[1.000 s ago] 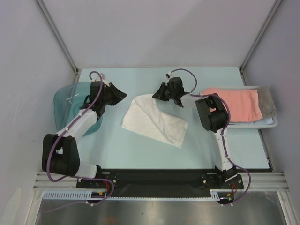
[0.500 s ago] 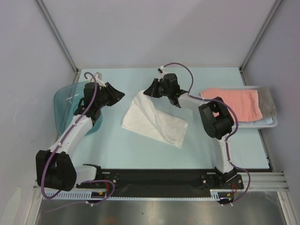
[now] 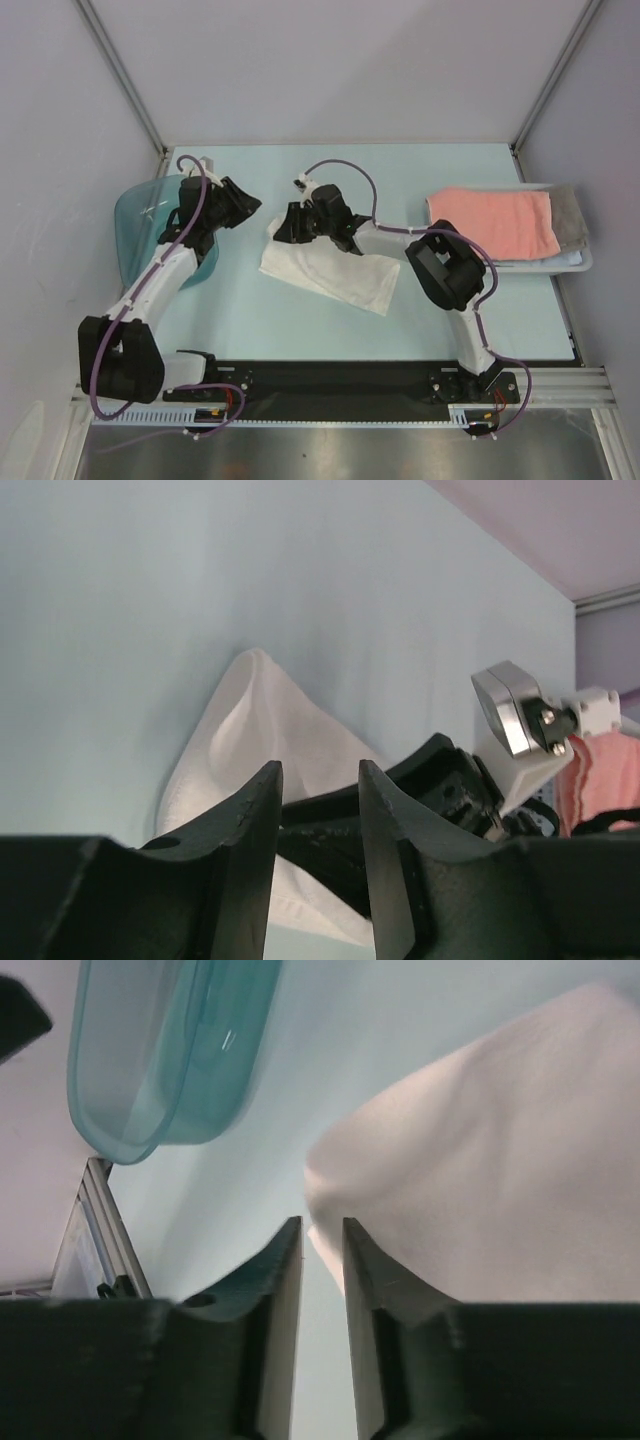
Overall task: Fold and stack the towels
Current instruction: Fold the towel
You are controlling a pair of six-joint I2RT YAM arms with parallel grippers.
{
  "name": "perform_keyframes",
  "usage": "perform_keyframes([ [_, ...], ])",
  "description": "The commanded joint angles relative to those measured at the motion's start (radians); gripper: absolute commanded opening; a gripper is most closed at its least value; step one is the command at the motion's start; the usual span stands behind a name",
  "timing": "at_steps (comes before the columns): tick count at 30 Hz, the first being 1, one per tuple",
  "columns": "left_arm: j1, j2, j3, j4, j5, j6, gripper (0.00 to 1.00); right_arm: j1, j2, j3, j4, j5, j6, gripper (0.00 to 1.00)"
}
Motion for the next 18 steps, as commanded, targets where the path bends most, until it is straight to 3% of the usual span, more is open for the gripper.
perform_keyframes([
  [1,0.009,0.047,-0.005,-0.004,-0.063,0.017,0.42,0.023,-0.036,-0.066,0.024,0.008,-0.024,0.35],
  [3,0.009,0.093,-0.006,-0.007,-0.069,0.020,0.44,0.023,-0.118,-0.122,0.035,0.030,-0.025,0.46],
  [12,-0.054,0.178,0.029,-0.156,-0.204,0.080,0.45,0.019,-0.519,-0.368,-0.320,0.378,-0.045,0.47],
  [18,-0.107,0.265,0.066,-0.228,-0.283,0.095,0.46,0.033,-0.741,-0.559,-0.463,0.499,0.007,0.45],
])
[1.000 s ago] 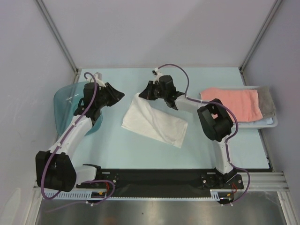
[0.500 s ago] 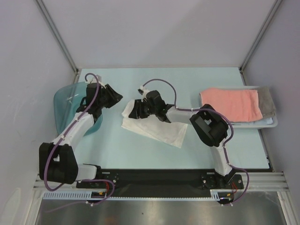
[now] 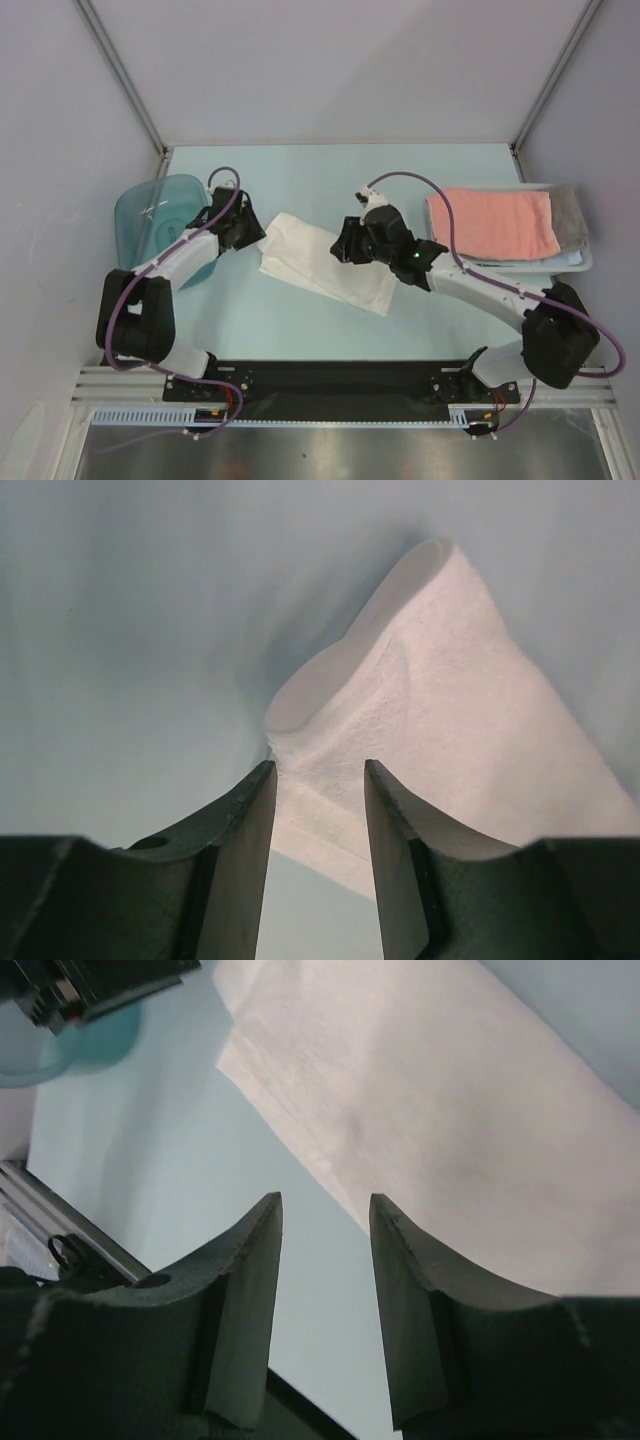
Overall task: Fold and stack the towels
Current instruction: Fold the towel
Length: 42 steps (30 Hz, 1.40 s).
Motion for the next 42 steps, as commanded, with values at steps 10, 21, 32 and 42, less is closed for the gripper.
perform_keyframes([
  [10,-0.037,0.139,0.128,-0.048,-0.061,0.097,0.53,0.038,-0.211,-0.330,-0.130,0.167,0.125,0.45],
  [21,-0.037,0.182,0.137,-0.032,-0.055,0.117,0.54,0.071,-0.256,-0.375,-0.133,0.179,0.163,0.45],
  [32,-0.037,0.199,0.139,-0.020,-0.050,0.118,0.50,0.116,-0.217,-0.386,-0.096,0.181,0.192,0.46],
  [42,-0.037,0.197,0.142,-0.014,-0.044,0.118,0.40,0.137,-0.173,-0.395,-0.075,0.195,0.211,0.46],
])
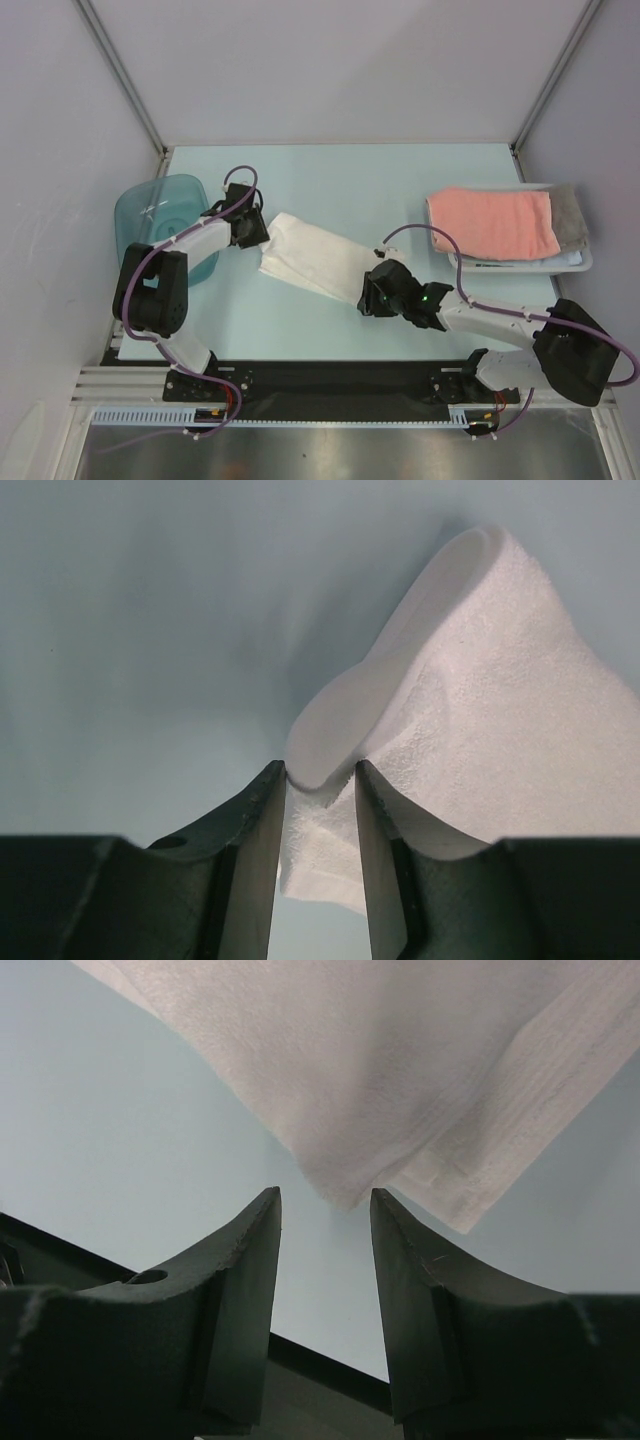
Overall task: Fold and stack the towels
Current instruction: Fold the towel
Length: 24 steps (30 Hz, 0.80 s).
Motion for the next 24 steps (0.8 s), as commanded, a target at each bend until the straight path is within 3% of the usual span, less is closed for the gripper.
perform_keyframes([
  [1,-0.005,0.005,0.041,0.025,0.001,0.017,0.39,0.011,0.012,-0.006,0.041,0.035,0.019,0.46],
  [7,-0.005,0.005,0.039,0.026,0.002,0.017,0.34,0.014,0.038,-0.006,0.053,0.053,0.023,0.43],
  [14,-0.003,-0.001,0.068,0.011,0.002,0.035,0.17,0.014,0.023,0.017,0.012,0.079,0.015,0.10],
  [17,-0.003,0.000,0.091,-0.011,0.001,0.044,0.06,0.014,-0.002,0.050,-0.046,0.107,-0.007,0.02],
  [18,-0.003,-0.001,0.102,-0.014,0.001,0.050,0.01,0.014,-0.023,0.060,-0.063,0.113,-0.019,0.01],
  [24,-0.003,-0.037,0.150,-0.049,0.024,0.052,0.00,0.000,-0.089,0.173,-0.221,0.193,-0.092,0.00],
])
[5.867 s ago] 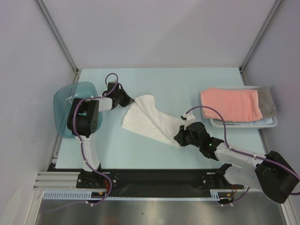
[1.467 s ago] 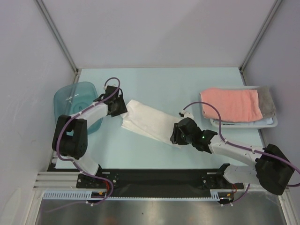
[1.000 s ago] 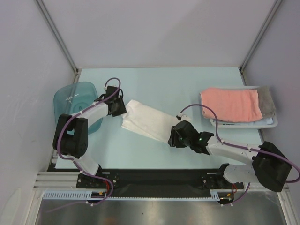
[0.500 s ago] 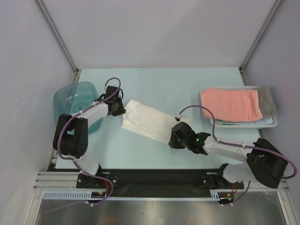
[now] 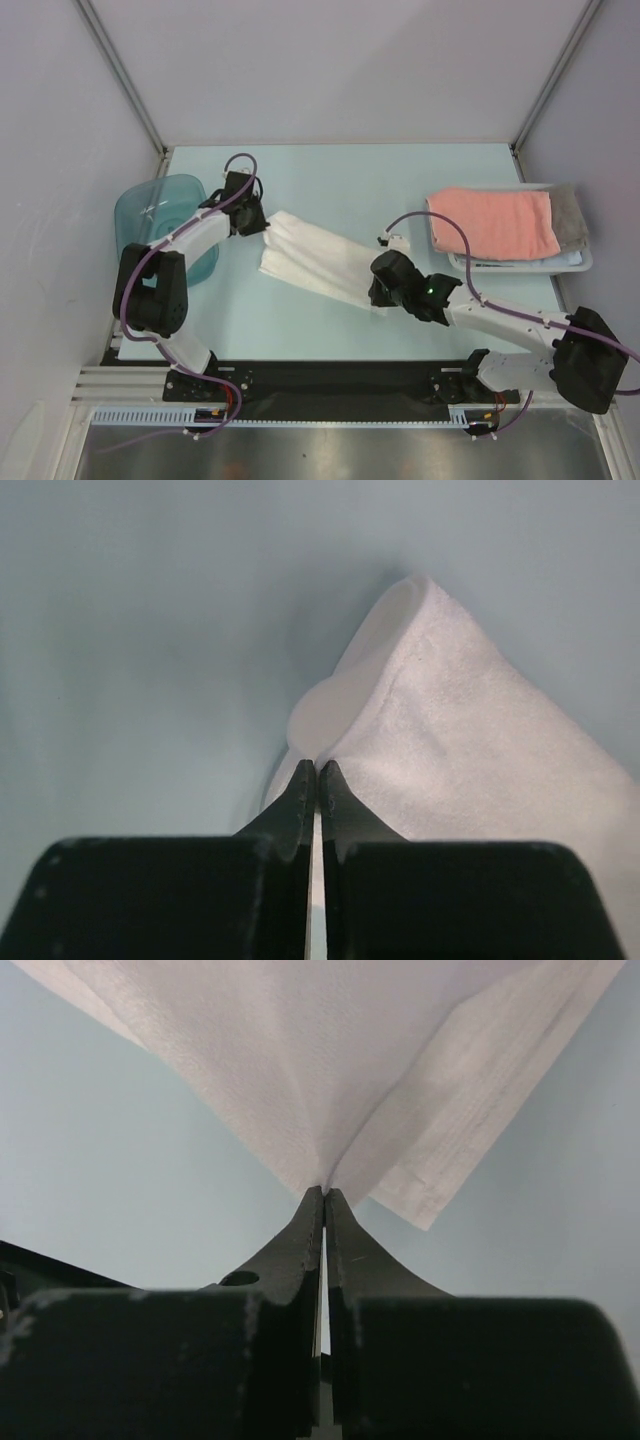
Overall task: Fold and stack the towels
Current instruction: Fold the towel
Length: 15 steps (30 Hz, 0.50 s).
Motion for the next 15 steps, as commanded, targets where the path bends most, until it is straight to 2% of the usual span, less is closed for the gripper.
perform_keyframes([
  [1,-0.003,-0.052,0.068,-0.023,0.027,0.020,0.00,-0.020,-0.063,0.106,-0.130,0.089,-0.082,0.00],
  [8,-0.003,-0.151,0.059,-0.047,0.089,0.001,0.00,-0.095,-0.142,0.198,-0.251,0.111,-0.172,0.00],
  [15,-0.003,-0.231,-0.059,-0.027,0.132,-0.025,0.00,-0.102,-0.196,0.141,-0.273,0.068,-0.149,0.00],
])
